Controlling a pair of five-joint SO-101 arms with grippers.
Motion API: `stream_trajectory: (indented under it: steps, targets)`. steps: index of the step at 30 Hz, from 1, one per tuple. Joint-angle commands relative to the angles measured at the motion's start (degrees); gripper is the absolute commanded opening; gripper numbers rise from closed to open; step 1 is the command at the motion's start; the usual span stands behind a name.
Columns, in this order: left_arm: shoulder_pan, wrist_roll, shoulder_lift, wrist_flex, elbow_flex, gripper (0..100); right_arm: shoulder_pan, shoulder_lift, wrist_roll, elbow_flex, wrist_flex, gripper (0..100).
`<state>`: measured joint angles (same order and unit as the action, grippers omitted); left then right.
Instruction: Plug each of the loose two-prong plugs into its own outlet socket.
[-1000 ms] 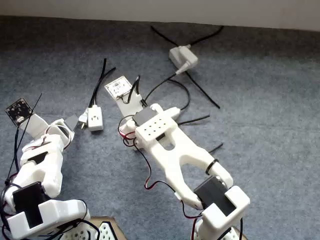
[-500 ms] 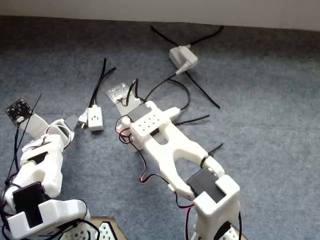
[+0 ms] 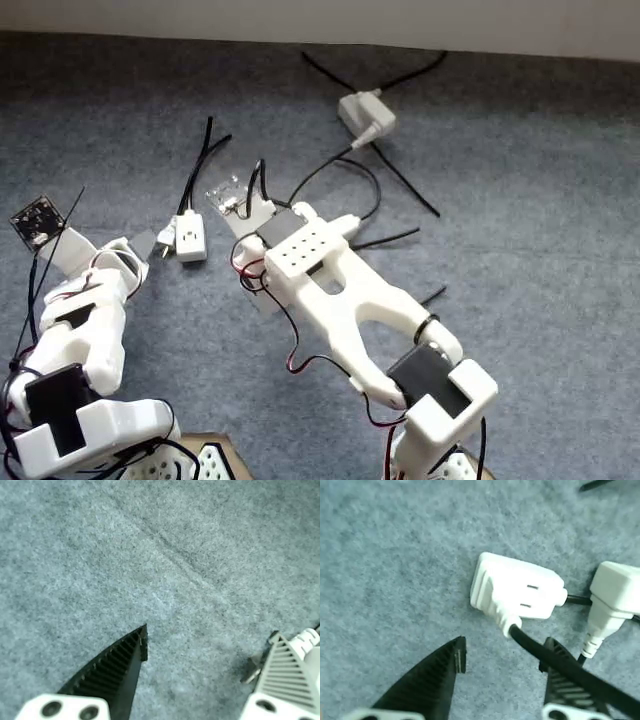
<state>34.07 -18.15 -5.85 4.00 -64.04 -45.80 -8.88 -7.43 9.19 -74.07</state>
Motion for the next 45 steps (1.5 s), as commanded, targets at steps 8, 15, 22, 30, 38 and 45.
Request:
stream_trajectory:
  steps: [8, 15, 22, 30, 38, 45]
  targets:
    - [-0.3, -0.2, -0.5, 0.6, 0.5, 36, 7.3, 2.9, -38.6, -0.7, -2.0, 24.1]
    - [-0.3, -0.2, -0.5, 0.6, 0.5, 36, 5.3, 2.7, -46.8, -0.7, 8.0, 24.1]
    - [-0.3, -0.2, -0.3, 0.6, 0.4, 36, 2.5, 0.5, -46.9, -0.6, 10.2, 24.1]
    - [-0.6, -0.2, -0.6, 0.6, 0.7, 36, 2.5, -13.0, -49.8, -2.4, 10.6, 24.1]
    - [-0.7, -0.2, -0.2, 0.6, 0.5, 36, 2.6, -14.6, -49.2, -7.3, 13.7, 21.4]
    - [-0.7, -0.2, -0.2, 0.6, 0.6, 36, 3.6, -14.4, -45.6, -9.0, 16.1, 3.9]
